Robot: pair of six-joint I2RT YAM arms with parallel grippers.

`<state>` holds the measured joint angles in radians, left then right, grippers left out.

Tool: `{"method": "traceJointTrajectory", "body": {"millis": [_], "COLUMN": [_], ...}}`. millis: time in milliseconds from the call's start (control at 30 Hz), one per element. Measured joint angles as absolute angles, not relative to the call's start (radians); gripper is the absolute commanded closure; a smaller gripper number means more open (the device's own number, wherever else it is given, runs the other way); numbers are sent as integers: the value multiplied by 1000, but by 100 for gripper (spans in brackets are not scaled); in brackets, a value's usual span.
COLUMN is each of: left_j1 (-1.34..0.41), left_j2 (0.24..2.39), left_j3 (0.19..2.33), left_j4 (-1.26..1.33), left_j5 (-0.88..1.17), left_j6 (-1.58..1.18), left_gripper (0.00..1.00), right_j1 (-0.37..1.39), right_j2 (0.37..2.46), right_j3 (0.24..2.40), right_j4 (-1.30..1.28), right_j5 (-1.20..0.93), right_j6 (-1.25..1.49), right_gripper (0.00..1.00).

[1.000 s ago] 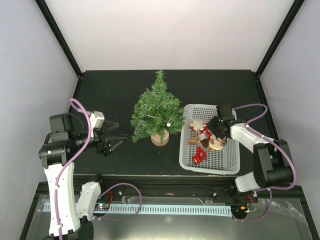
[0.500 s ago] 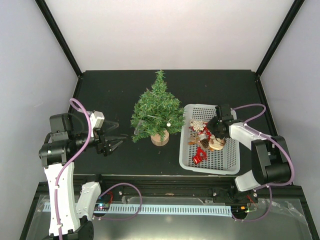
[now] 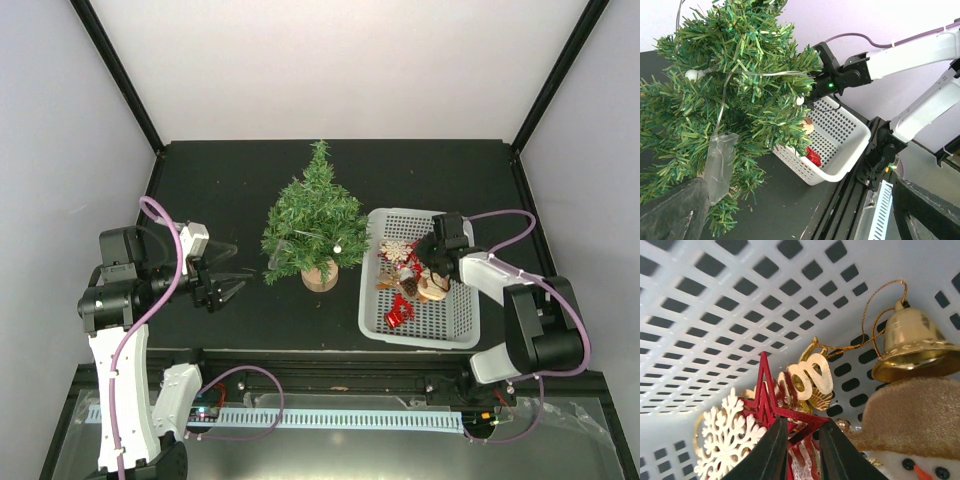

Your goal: Decorate the small christmas tree

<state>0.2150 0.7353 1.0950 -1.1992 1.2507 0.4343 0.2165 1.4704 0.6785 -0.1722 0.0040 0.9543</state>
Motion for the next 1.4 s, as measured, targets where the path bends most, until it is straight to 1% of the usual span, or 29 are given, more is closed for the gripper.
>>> {"method": "traceJointTrajectory", "body": {"millis": [133,233,400,433,667,933,1100,1167,1200,1267,1400], "left_j1": [215,215,215,215,216,216,220,221,221,221,221], "left_j2": [735,735,735,735,735,733,729,725,722,719,715], "left_j3": [1095,1095,1095,1095,1095,1095,1090,1082,1079,1071,1069], "left_j4": [-1199,-1199,-1199,-1199,-1199,-1199,-1196,-1195,-1194,-1192,-1181], "left_j5": [1251,1251,1251,1251,1251,1251,1251,1250,1250,1250,1250], "left_j6": [434,434,434,435,435,434,434,433,431,426,419], "left_gripper": [1,1,1,1,1,1,1,1,1,1,1], "right_j1": [216,216,216,216,216,216,217,218,218,218,217], "right_j2": [1431,1412,1398,1394,1369,1232,1140,1109,1096,1084,1152], "right_j3": [647,639,639,639,639,639,639,639,639,646,708], "right_j4": [-133,-121,-97,-94,-87,-121,-167,-179,-181,-193,-262], "right_j5": [18,24,28,28,30,46,51,51,51,48,33], "right_j6": [948,941,934,932,921,897,863,845,837,815,795], "right_gripper": [83,88,90,92,95,95,98,97,94,84,78]}}
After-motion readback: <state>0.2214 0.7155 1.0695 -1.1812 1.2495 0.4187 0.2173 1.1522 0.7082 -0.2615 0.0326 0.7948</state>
